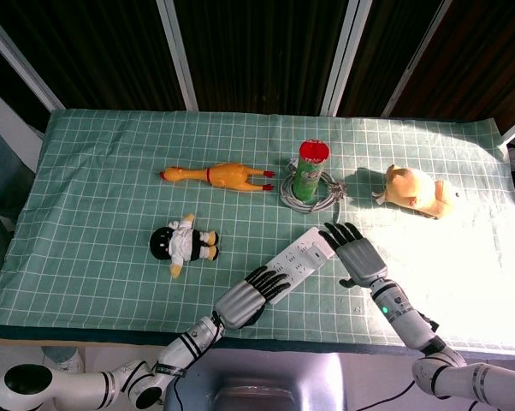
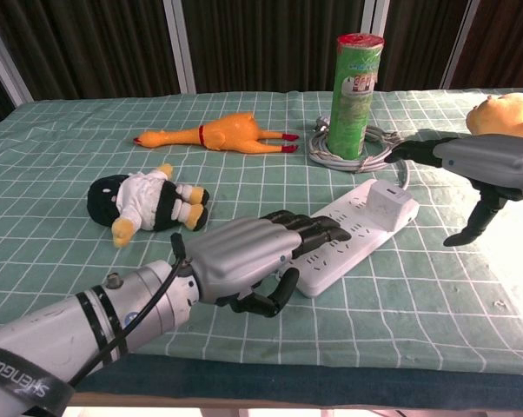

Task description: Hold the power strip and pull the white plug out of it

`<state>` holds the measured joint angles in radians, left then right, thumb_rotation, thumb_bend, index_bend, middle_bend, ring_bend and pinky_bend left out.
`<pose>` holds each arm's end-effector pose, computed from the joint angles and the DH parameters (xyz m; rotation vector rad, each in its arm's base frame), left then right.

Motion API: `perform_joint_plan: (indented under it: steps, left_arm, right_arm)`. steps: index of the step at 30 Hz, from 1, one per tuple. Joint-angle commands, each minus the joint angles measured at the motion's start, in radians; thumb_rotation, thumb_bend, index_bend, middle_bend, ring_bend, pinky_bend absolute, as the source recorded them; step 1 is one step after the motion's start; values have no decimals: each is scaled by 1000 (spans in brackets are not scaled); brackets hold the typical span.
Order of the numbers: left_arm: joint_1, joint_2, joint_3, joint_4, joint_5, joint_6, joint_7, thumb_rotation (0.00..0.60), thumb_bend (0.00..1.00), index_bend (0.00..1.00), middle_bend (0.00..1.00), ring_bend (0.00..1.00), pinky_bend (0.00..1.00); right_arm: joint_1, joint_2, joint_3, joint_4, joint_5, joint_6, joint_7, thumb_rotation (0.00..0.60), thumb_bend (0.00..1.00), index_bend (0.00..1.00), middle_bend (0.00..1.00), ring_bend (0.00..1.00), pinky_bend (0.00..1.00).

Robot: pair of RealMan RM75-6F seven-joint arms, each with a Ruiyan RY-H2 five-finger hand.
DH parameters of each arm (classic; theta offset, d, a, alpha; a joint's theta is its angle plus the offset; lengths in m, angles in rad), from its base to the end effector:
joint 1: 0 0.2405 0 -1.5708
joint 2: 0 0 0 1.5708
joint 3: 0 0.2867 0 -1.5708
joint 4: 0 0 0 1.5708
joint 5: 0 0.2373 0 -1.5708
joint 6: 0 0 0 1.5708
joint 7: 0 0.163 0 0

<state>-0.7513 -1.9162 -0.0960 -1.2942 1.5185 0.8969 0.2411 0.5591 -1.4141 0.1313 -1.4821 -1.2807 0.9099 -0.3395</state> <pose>-0.0807 0.2912 -0.1824 -2.2821 -0.8290 -1.1441 -0.2493 -0.3516 -0.0143 1.9142 -0.8729 0.7263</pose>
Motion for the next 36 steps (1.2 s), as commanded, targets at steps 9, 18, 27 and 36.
perform_joint_plan:
  steps: [9,18,27,36]
  left_arm:
    - [-21,-44,16,64,-22,-18,-10,600,813,0,0,0,31]
    - [-34,-70,24,104,-15,-10,-17,600,817,0,0,0,29]
    - [-45,-84,27,135,-29,-24,-4,599,818,0,0,0,29]
    - [-44,-72,41,128,-29,-22,-8,599,821,0,0,0,30]
  right_arm:
    - [34,-27,-13,5,42,-20,-38,600,182,0,0,0,0]
    - [61,-65,-14,34,59,-23,-59,600,182,0,0,0,0]
    - [87,-95,-17,45,68,-19,-92,600,182,0,0,0,0]
    - [114,-124,-30,85,29,-5,-119,600,182,29,27,0,1]
